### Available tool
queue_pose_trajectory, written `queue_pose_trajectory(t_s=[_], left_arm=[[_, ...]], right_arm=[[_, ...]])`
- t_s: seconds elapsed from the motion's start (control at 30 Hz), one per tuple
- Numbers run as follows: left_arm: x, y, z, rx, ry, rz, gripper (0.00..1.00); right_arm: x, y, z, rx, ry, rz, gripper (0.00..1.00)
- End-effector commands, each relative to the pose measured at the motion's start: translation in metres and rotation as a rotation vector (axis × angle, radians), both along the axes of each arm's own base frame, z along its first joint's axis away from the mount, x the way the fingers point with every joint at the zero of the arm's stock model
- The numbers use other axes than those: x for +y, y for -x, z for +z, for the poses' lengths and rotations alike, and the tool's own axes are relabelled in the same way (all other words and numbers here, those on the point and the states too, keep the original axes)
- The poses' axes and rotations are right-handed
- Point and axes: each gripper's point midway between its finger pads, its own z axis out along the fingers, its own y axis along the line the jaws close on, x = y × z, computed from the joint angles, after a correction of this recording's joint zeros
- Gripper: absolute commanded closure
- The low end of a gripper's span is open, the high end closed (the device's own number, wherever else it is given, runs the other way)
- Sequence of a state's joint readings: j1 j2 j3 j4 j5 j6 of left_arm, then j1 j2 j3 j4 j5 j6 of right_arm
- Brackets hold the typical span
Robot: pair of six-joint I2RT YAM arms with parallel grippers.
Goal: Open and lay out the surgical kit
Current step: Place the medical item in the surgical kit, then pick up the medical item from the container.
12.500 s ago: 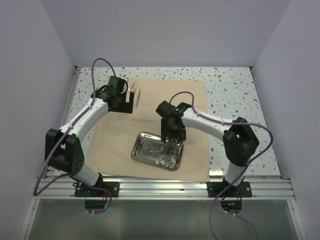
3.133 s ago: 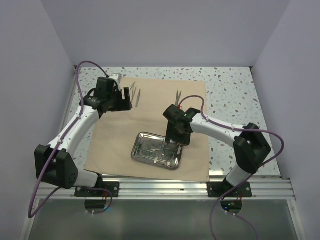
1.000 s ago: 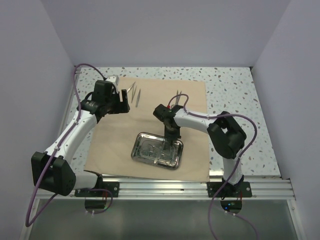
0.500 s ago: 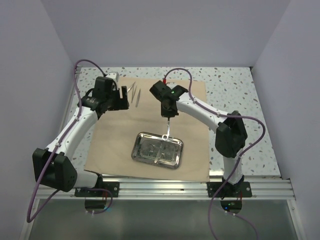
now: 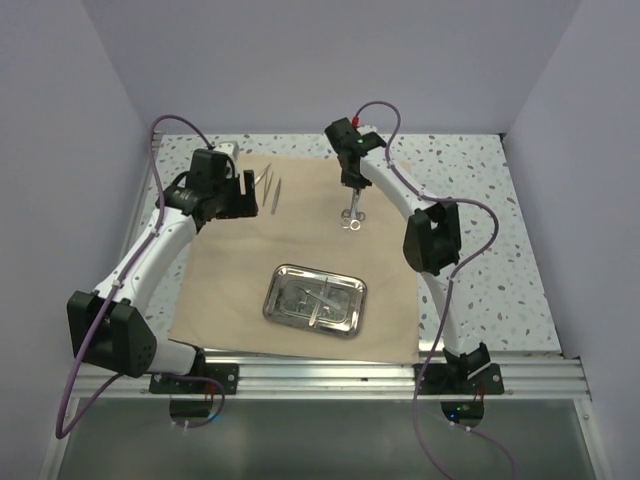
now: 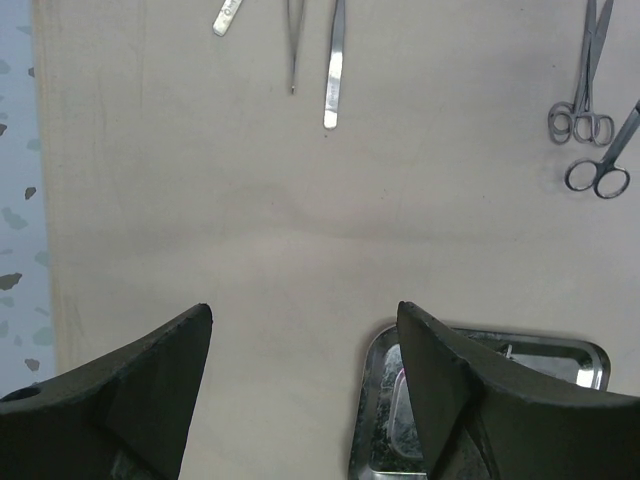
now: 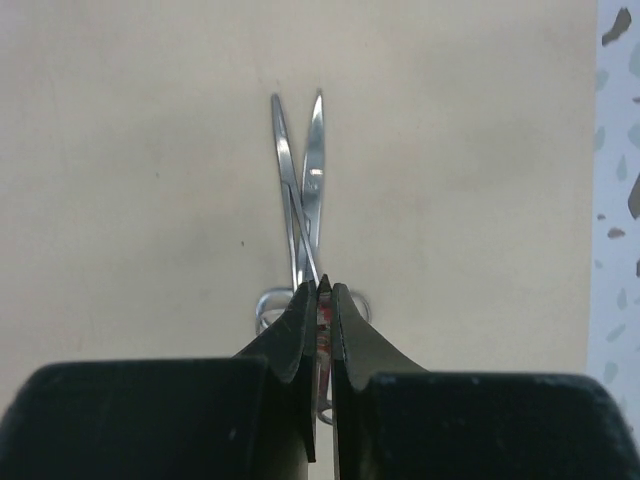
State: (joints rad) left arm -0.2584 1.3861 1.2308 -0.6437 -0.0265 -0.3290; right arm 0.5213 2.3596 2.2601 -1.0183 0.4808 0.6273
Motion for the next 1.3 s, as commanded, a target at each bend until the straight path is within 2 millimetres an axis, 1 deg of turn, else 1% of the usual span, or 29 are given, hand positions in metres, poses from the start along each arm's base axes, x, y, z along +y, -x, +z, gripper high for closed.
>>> queue_pose_trajectory(t_s=[0.0,0.03,0.07,0.1,0.17,0.27,0.3,0.33,0.4,0.47,0.5,0.53,0.57,0.6,0.63,0.67,0.7,0.73,0.77,0.8,0.83,0.87,0.9,1.0,1.07,1.13,1.17,1.23,1.27], left_arm=[[0.001,-0.004,0.012,-0.015,-0.018,-0.007,0.22],[0.002,-0.004,0.01,-0.01,-0.022,-0.003,0.22],[0.002,-0.003,0.009,-0.003,-0.024,-0.001,0.22],[0.002,-0.003,0.01,-0.001,-0.024,0.0,0.22],[0.0,0.0,0.007,0.017,-0.015,-0.01,0.22],[-0.004,0.005,0.001,0.04,0.001,-0.025,0.23],[-0.004,0.009,-0.006,0.057,0.001,-0.022,0.22],[-0.005,0.012,-0.008,0.062,0.006,-0.019,0.23],[-0.014,0.02,-0.018,0.112,0.053,-0.021,0.22],[-0.029,0.03,-0.028,0.171,0.089,-0.037,0.24],[-0.035,0.033,-0.031,0.187,0.093,-0.042,0.25],[-0.048,0.04,-0.036,0.21,0.077,-0.063,0.24],[-0.056,0.043,-0.035,0.22,0.088,-0.049,0.25],[-0.065,0.046,-0.036,0.232,0.089,-0.05,0.24],[-0.08,0.055,-0.042,0.263,0.081,-0.073,0.25],[-0.089,0.056,-0.042,0.281,0.111,-0.039,0.25],[-0.099,0.063,-0.045,0.307,0.117,-0.032,0.25],[-0.102,0.068,-0.052,0.345,0.119,-0.001,0.26],[-0.108,0.073,-0.056,0.378,0.154,0.06,0.27],[-0.113,0.077,-0.06,0.397,0.165,0.079,0.27],[-0.123,0.085,-0.066,0.427,0.165,0.086,0.27],[-0.129,0.091,-0.071,0.458,0.183,0.131,0.27],[-0.135,0.097,-0.076,0.462,0.164,0.138,0.27],[-0.15,0.113,-0.094,0.512,0.128,0.199,0.27],[-0.154,0.121,-0.108,0.55,0.112,0.269,0.27],[-0.162,0.13,-0.12,0.582,0.113,0.322,0.27],[-0.161,0.134,-0.125,0.6,0.103,0.352,0.27],[-0.16,0.139,-0.132,0.612,0.089,0.415,0.26],[-0.159,0.141,-0.134,0.613,0.084,0.439,0.26]], right_arm=[[-0.009,-0.031,0.019,-0.071,-0.005,-0.024,1.0],[-0.016,-0.039,0.018,-0.078,-0.015,-0.046,1.0],[-0.015,-0.043,0.009,-0.068,-0.023,-0.044,1.0],[-0.019,-0.052,0.01,-0.09,-0.043,-0.055,1.0],[-0.023,-0.059,0.005,-0.094,-0.054,-0.059,1.0],[-0.027,-0.063,0.0,-0.089,-0.076,-0.066,0.58],[-0.028,-0.063,0.004,-0.094,-0.084,-0.062,0.47],[-0.029,-0.061,0.006,-0.095,-0.084,-0.063,0.31],[-0.029,-0.056,0.008,-0.091,-0.09,-0.05,0.3],[-0.029,-0.049,0.033,-0.118,-0.118,-0.045,0.29],[-0.031,-0.042,0.031,-0.101,-0.122,-0.048,0.29],[-0.029,-0.035,0.057,-0.132,-0.163,-0.038,0.29],[-0.029,-0.029,0.065,-0.14,-0.181,-0.034,0.3],[-0.032,-0.02,0.059,-0.12,-0.184,-0.038,0.3],[-0.027,-0.008,0.09,-0.157,-0.246,-0.014,0.3],[-0.026,0.001,0.095,-0.155,-0.267,-0.005,0.3],[-0.029,0.015,0.087,-0.128,-0.276,-0.007,0.31],[-0.03,0.029,0.11,-0.16,-0.311,0.008,0.31],[-0.03,0.04,0.117,-0.161,-0.335,0.02,0.31],[-0.033,0.056,0.102,-0.122,-0.333,0.028,0.31],[-0.033,0.066,0.102,-0.116,-0.347,0.037,0.31],[-0.036,0.081,0.123,-0.152,-0.375,0.056,0.31],[-0.038,0.098,0.106,-0.097,-0.379,0.069,0.32],[-0.051,0.139,0.111,-0.08,-0.389,0.095,0.32],[-0.057,0.157,0.112,-0.079,-0.398,0.106,0.32],[-0.064,0.182,0.114,-0.082,-0.411,0.125,0.31],[-0.069,0.194,0.108,-0.064,-0.407,0.127,0.31],[-0.074,0.21,0.118,-0.09,-0.428,0.141,0.31],[-0.077,0.22,0.113,-0.074,-0.422,0.141,0.31]])
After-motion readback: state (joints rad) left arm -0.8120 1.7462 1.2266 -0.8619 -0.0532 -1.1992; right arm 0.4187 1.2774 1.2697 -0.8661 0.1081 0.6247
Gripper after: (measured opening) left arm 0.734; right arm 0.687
